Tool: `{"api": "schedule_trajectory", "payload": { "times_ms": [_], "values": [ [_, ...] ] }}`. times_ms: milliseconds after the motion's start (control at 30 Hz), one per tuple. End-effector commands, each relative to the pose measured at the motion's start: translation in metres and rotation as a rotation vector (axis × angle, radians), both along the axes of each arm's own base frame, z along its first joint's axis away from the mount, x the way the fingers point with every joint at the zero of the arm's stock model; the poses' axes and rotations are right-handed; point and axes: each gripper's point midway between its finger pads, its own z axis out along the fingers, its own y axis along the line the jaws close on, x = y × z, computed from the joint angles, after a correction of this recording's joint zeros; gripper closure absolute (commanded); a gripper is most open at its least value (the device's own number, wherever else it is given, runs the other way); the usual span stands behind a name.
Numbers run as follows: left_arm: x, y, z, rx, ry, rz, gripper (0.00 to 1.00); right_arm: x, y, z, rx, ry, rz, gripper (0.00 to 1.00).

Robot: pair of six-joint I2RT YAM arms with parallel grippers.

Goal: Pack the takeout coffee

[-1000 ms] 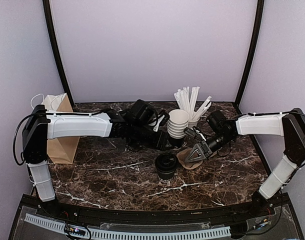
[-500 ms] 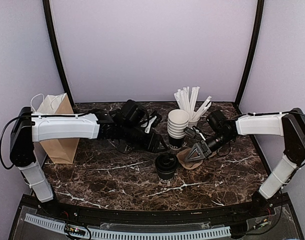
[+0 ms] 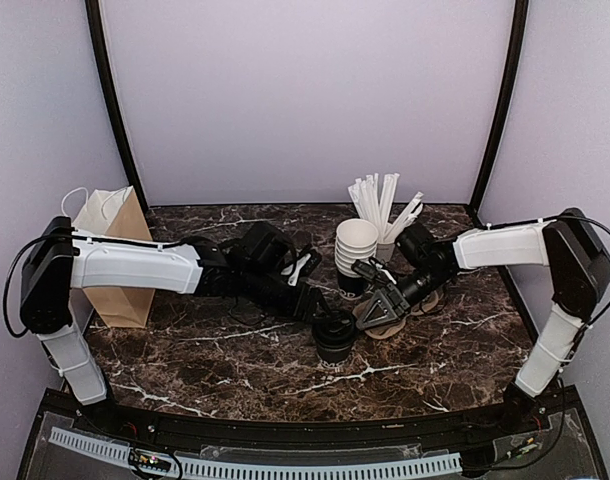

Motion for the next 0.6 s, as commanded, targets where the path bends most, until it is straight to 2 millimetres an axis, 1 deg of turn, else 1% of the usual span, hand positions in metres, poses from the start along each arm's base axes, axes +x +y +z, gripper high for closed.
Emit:
{"api": "schedule_trajectory", "payload": {
  "times_ms": [0,100,167,233,267,300,333,367,400,433,467,567],
  "values": [
    [-0.009,0.004,-0.017,0.032,0.042,-0.007,0.40,-0.001,0.009,-0.003,-0.002,0.028,0.018,0.56],
    [-0.011,0.008,-0.024,0.051,0.057,-0.002,0.40,-0.001,0.007,-0.013,-0.038,0.035,0.012,0.57],
    [-0.013,0.010,-0.031,0.070,0.074,0.001,0.40,0.000,0.002,-0.026,-0.090,0.025,-0.002,0.58],
    [-0.017,0.016,-0.041,0.098,0.099,0.008,0.40,0.004,-0.007,-0.052,-0.206,-0.017,-0.037,0.60],
    [-0.020,0.021,-0.050,0.121,0.119,0.019,0.41,0.007,-0.015,-0.067,-0.285,-0.030,-0.062,0.61],
    [-0.021,0.024,-0.055,0.135,0.129,0.025,0.41,0.008,-0.023,-0.081,-0.351,-0.037,-0.076,0.61],
    [-0.024,0.032,-0.066,0.170,0.152,0.042,0.41,0.009,-0.031,-0.095,-0.418,-0.046,-0.084,0.61],
    [-0.025,0.036,-0.072,0.192,0.161,0.052,0.41,0.010,-0.036,-0.102,-0.457,-0.045,-0.087,0.61],
    [-0.027,0.044,-0.084,0.233,0.175,0.070,0.41,0.009,-0.041,-0.110,-0.493,-0.037,-0.091,0.61],
    [-0.028,0.049,-0.090,0.254,0.183,0.079,0.41,0.010,-0.045,-0.115,-0.523,-0.042,-0.095,0.61],
    [-0.030,0.056,-0.100,0.288,0.202,0.096,0.42,0.012,-0.049,-0.119,-0.554,-0.053,-0.102,0.61],
    [-0.033,0.062,-0.111,0.303,0.236,0.121,0.42,0.015,-0.058,-0.126,-0.614,-0.063,-0.114,0.60]
  ]
}}
